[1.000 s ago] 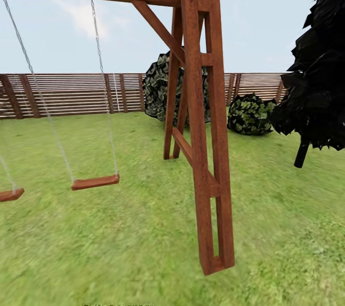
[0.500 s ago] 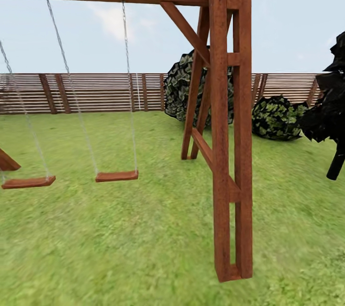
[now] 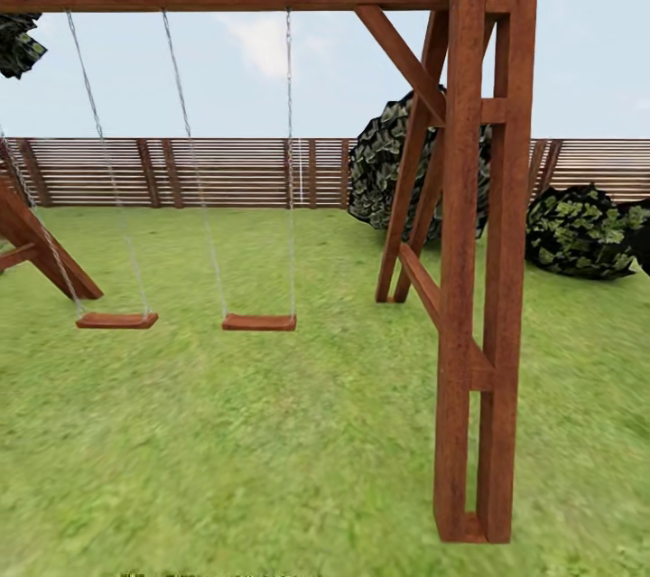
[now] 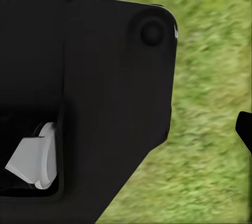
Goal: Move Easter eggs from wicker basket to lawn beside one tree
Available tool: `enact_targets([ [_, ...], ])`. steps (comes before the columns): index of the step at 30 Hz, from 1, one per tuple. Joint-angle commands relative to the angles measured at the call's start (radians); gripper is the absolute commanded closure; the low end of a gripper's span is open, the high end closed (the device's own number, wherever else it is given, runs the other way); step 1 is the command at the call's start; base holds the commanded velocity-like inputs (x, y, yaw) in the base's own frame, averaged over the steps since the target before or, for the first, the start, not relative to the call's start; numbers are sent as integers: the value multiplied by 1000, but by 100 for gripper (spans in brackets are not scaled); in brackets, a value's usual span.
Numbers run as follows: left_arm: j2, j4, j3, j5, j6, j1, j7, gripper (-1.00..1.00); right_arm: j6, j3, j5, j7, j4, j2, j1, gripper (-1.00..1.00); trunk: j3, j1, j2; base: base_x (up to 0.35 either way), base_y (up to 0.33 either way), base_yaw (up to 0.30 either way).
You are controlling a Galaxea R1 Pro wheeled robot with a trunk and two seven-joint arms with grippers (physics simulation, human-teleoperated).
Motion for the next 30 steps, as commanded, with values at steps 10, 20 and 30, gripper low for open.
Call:
enact_targets([
  [10, 0, -1, 6, 1, -1, 0, 0, -100, -3, 5, 3, -6, 1, 0, 0, -100, -1, 0, -1, -58, 0, 286],
  [20, 0, -1, 6, 2, -2, 0, 0, -100, -3, 5, 3, -6, 1, 0, 0, -100, -1, 0, -1, -4, 0, 286],
  [30, 0, -1, 7, 2, -1, 0, 0, -100, -4, 5, 3, -6, 1, 0, 0, -100, -1, 0, -1, 0, 0, 286],
])
